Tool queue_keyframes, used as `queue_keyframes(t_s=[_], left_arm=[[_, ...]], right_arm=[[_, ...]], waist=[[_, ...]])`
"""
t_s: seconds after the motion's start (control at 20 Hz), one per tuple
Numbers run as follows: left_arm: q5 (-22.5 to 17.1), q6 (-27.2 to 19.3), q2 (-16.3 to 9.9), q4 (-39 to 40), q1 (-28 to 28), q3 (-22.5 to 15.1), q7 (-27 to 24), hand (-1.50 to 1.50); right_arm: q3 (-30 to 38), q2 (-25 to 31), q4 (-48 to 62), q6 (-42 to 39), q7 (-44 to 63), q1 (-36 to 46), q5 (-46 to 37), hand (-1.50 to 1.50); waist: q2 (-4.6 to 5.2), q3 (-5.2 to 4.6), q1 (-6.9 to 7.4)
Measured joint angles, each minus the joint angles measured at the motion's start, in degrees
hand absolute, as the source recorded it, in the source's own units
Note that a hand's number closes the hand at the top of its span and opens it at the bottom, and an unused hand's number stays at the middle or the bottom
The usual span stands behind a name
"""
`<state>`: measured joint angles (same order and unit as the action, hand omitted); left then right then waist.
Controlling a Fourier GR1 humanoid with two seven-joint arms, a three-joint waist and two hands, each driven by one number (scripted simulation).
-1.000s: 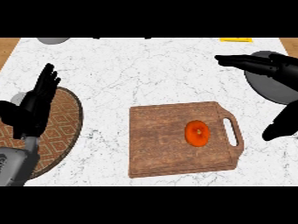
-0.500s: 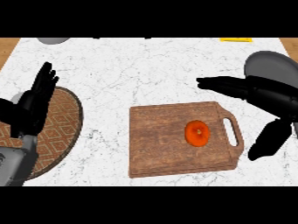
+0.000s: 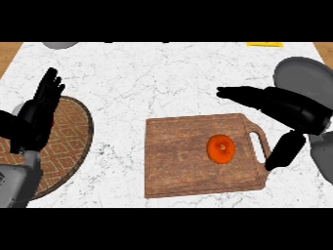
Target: Pick the squash from the cutting board and place it in the pan
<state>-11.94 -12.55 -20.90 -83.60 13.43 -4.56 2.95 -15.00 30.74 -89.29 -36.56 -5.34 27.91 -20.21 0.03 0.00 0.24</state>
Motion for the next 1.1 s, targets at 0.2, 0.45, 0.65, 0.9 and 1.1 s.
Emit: queue_keyframes(t_s=[0.2, 0.45, 0.65, 0.9, 1.1], left_arm=[[1.6, -0.1, 1.5, -1.2, -0.5, 0.0, 0.8, 0.0], [2.2, 1.7, 1.9, -1.4, -1.4, 1.8, 0.6, 0.0], [3.0, 3.0, 2.6, 0.1, -0.5, 3.2, 0.5, 0.0], [4.3, 3.4, 3.6, -1.3, -0.8, 3.7, 1.5, 0.0], [5.2, 3.4, 4.7, 0.1, -0.1, 4.1, 0.9, 0.0]], right_arm=[[-1.2, -1.9, 1.9, -0.6, -1.9, -0.9, -4.1, -1.5], [-1.8, -3.0, 4.2, -2.8, -5.1, -1.0, -7.8, -1.5], [-2.7, -5.5, 5.4, -3.1, -5.9, -0.3, -11.9, -1.5], [-4.1, -7.1, 7.5, -1.8, -7.6, -0.7, -17.5, -1.5], [-6.2, -7.8, 7.7, -0.6, -6.6, -0.7, -22.6, -1.5]], waist=[[-0.02, 0.01, 0.0], [-0.01, 0.0, 0.0], [0.0, 0.01, -0.03], [-0.02, 0.0, 0.01], [-0.02, -0.01, -0.08]])
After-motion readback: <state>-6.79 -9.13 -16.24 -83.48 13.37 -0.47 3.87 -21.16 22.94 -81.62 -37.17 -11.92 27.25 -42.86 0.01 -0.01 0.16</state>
